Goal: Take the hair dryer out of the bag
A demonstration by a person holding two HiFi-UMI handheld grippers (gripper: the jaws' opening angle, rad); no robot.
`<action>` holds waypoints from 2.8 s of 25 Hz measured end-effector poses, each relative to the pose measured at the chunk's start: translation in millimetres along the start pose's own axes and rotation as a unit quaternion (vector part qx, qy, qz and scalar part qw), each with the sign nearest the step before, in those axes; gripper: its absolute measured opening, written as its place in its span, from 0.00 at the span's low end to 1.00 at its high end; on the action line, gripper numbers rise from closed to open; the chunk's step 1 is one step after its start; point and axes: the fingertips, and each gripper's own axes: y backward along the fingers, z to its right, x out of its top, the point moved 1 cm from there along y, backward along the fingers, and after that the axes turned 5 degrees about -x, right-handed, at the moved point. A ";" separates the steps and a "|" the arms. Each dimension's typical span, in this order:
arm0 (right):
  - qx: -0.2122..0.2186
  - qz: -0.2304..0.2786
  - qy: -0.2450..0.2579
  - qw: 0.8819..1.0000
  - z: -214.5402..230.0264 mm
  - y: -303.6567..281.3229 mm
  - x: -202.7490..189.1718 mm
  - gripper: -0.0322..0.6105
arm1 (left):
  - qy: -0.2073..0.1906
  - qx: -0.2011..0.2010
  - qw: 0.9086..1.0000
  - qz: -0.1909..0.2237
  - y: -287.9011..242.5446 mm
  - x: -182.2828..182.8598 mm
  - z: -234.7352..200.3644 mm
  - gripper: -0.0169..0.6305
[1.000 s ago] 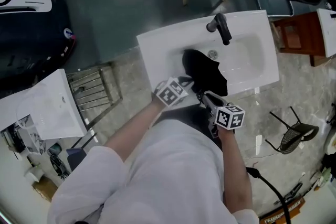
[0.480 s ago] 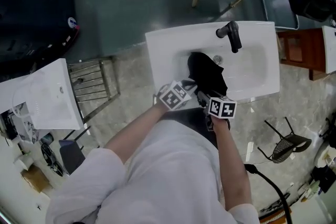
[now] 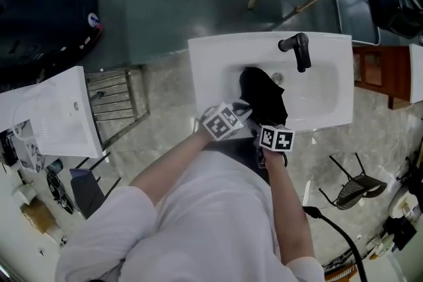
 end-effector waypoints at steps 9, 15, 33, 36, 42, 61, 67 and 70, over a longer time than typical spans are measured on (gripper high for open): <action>-0.060 0.044 0.004 0.997 15.2 1.4 22.6 0.41 | 0.017 0.007 1.000 0.016 5.5 1.0 -1.6 0.07; -0.084 0.021 0.031 0.996 20.4 -16.9 25.9 0.52 | 0.026 0.014 0.999 0.034 5.3 3.6 -5.1 0.07; -0.070 -0.100 0.038 0.992 19.8 -46.1 18.8 0.47 | 0.076 0.047 0.995 0.040 30.9 -16.9 -25.8 0.05; -0.055 -0.087 0.029 0.994 21.6 -35.2 22.1 0.46 | 0.075 0.049 0.995 0.039 34.2 -19.8 -28.8 0.06; -0.025 -0.092 0.021 0.995 20.5 -11.4 18.8 0.45 | 0.078 0.048 0.995 0.031 34.5 -27.2 -26.3 0.09; -0.009 -0.072 0.042 0.996 5.4 70.9 3.3 0.44 | 0.019 -0.086 0.996 0.022 12.3 -7.8 57.5 0.26; 0.004 -0.053 0.009 0.999 0.7 86.7 1.2 0.44 | -0.044 -0.103 0.994 0.005 -8.3 -1.9 82.0 0.27; 0.001 -0.047 0.008 0.999 0.5 93.0 -2.0 0.44 | -0.051 -0.085 0.995 0.002 -11.3 -0.4 85.0 0.25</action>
